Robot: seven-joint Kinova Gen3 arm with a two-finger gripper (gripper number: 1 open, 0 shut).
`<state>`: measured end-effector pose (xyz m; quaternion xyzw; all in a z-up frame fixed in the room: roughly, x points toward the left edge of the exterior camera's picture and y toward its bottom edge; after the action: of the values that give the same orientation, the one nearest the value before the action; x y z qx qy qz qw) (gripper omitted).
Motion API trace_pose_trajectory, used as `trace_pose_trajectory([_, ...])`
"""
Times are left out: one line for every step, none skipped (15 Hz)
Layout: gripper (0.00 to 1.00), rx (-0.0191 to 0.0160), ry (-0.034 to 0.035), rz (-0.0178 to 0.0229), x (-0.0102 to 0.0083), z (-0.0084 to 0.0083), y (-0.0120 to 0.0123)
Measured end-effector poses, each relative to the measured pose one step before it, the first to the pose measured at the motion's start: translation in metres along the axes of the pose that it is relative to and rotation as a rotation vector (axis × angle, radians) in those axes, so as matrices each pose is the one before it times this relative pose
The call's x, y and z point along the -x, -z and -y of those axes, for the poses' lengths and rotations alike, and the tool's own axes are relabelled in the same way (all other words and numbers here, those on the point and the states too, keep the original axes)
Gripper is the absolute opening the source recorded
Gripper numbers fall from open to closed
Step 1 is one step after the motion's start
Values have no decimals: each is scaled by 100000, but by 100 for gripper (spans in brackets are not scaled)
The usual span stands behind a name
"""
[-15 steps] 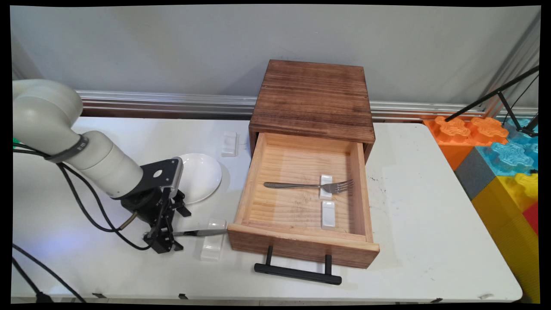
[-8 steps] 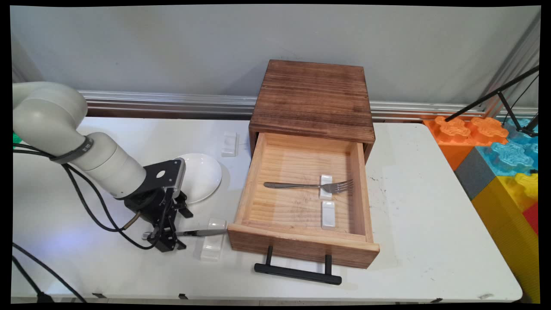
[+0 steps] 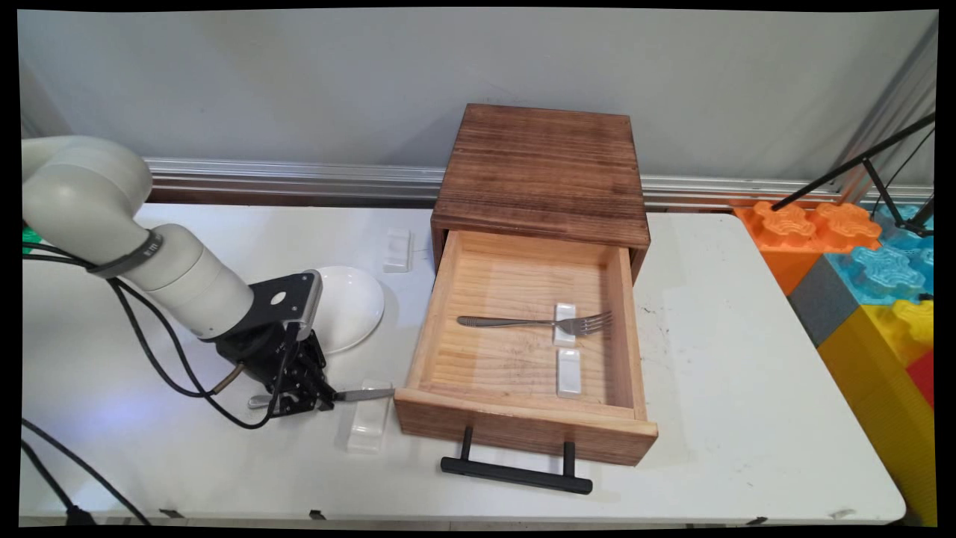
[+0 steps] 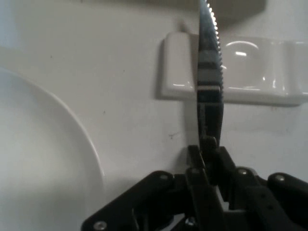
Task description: Place the picked object into the drawer
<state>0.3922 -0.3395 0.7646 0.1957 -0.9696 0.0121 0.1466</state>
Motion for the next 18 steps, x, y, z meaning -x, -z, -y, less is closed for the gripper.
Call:
trace_pose_trajectory([0, 189, 6, 149, 21, 13, 113])
trace_pose_trajectory([0, 133, 64, 89, 46, 38, 175])
trace_pose_trajectory([0, 82, 165, 55, 50, -14, 221])
trace_pose_trajectory([0, 143, -120, 58, -2, 28, 236])
trace_pose_trajectory([0, 57, 10, 62, 2, 37, 225])
trace_pose_trajectory([0, 42, 31, 49, 4, 34, 224])
trace_pose_trajectory([0, -2, -18, 89, 4, 60, 340])
trace_pose_trajectory([0, 49, 69, 77, 1, 49, 434])
trace_pose_trajectory([0, 6, 91, -21, -28, 55, 410])
trace_pose_trajectory([0, 30, 59, -56, -94, 60, 556])
trace_pose_trajectory([0, 78, 161, -82, -98, 21, 606])
trace_pose_trajectory([0, 134, 106, -191, -153, 21, 642])
trace_pose_trajectory([0, 92, 39, -151, -148, 15, 503])
trace_pose_trajectory([0, 132, 9, -229, -266, 31, 808])
trace_pose_trajectory([0, 51, 40, -196, -241, 40, 718])
trace_pose_trajectory([0, -43, -117, -174, -263, 57, 643])
trace_pose_trajectory([0, -50, -166, -211, -329, 84, 719])
trace_pose_trajectory([0, -82, -119, -126, -205, 56, 407])
